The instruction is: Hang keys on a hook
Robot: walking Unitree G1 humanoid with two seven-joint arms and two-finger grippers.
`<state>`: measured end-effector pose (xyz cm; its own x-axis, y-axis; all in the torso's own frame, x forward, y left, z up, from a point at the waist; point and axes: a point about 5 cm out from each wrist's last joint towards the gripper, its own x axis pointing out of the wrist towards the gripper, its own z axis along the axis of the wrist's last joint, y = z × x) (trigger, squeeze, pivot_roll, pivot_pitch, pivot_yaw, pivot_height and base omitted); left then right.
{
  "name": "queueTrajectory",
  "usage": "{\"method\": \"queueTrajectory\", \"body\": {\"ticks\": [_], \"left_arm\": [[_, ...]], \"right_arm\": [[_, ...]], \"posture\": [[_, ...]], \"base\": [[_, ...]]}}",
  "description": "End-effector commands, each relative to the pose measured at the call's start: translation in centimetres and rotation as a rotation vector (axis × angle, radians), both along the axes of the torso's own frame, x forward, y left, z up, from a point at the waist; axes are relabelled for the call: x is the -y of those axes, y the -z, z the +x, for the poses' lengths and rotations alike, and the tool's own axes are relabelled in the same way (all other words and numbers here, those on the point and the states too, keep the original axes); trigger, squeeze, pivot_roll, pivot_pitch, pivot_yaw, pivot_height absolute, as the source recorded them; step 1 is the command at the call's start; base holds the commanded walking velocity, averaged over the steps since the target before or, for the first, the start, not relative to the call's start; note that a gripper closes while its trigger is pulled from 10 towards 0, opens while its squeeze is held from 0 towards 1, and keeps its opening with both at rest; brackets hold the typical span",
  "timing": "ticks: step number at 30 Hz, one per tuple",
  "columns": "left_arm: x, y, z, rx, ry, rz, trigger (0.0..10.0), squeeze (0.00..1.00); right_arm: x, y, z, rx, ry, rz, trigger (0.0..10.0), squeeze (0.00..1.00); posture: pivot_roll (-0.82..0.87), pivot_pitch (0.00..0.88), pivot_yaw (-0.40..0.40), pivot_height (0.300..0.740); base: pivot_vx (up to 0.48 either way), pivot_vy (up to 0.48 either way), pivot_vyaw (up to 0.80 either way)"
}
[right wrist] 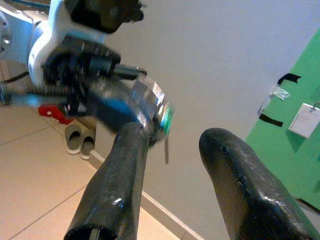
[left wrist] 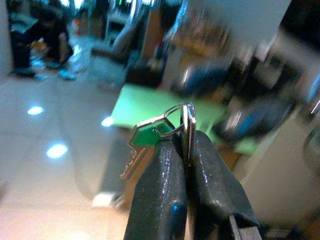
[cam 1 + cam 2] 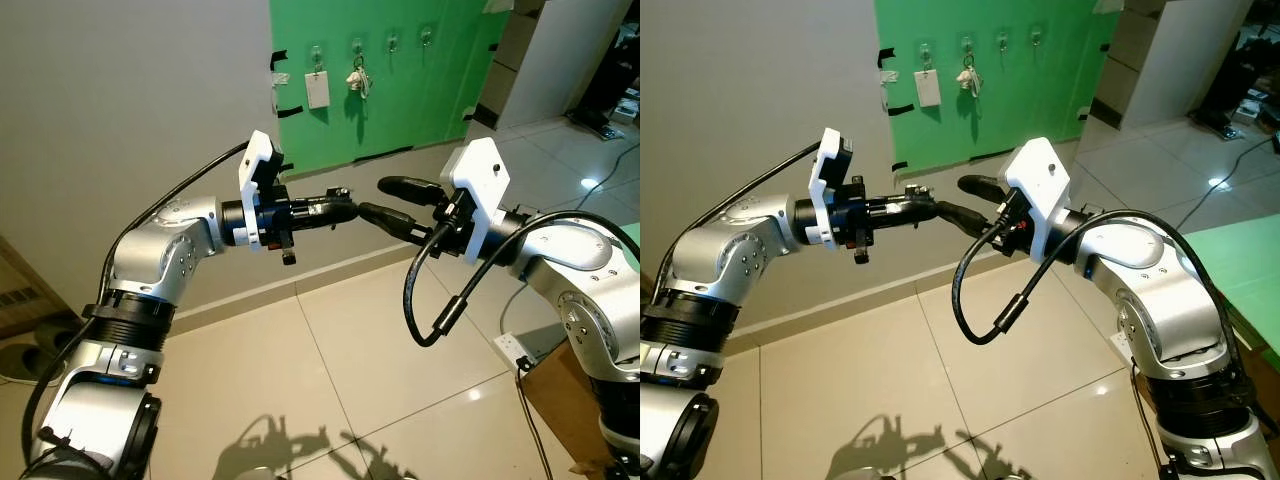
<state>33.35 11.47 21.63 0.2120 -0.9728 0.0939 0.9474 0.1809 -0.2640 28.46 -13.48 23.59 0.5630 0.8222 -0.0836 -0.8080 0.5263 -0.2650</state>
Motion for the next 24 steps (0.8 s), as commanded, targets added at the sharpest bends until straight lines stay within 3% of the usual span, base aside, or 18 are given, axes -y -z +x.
{"method": "queueTrajectory", "body": {"ticks": [1,4,16,24], "left_arm": [[-0.3,-2.0,0.3,-0.095,0.008,-0.176,10.0,0.0],[-0.5,-2.0,0.6,-0.173,-0.008,-0.257,10.0,0.0],[0.1,-1.1,-0.2,-0.226,0.007,-0.238,10.0,0.0],[0.0,-0.6,-0.5,-0.215,-0.002,-0.192,10.0,0.0]], "right_arm": [[-0.6,-0.7,-0.3,0.034,-0.038,-0.01,10.0,0.0],[-0.6,-0.7,-0.4,0.036,-0.044,-0.006,10.0,0.0],[-1.1,-1.8,-0.4,0.075,-0.072,0.011,10.0,0.0],[-0.2,-4.2,-0.3,0.144,-0.055,0.025,10.0,0.0]], "posture": [[-0.03,0.0,0.033,0.74],[-0.03,0.0,0.033,0.74],[-0.03,0.0,0.035,0.74],[-0.02,0.0,0.031,0.74]], "base": [[0.0,0.0,0.0],[0.0,0.0,0.0],[0.0,0.0,0.0],[0.0,0.0,0.0]]}}
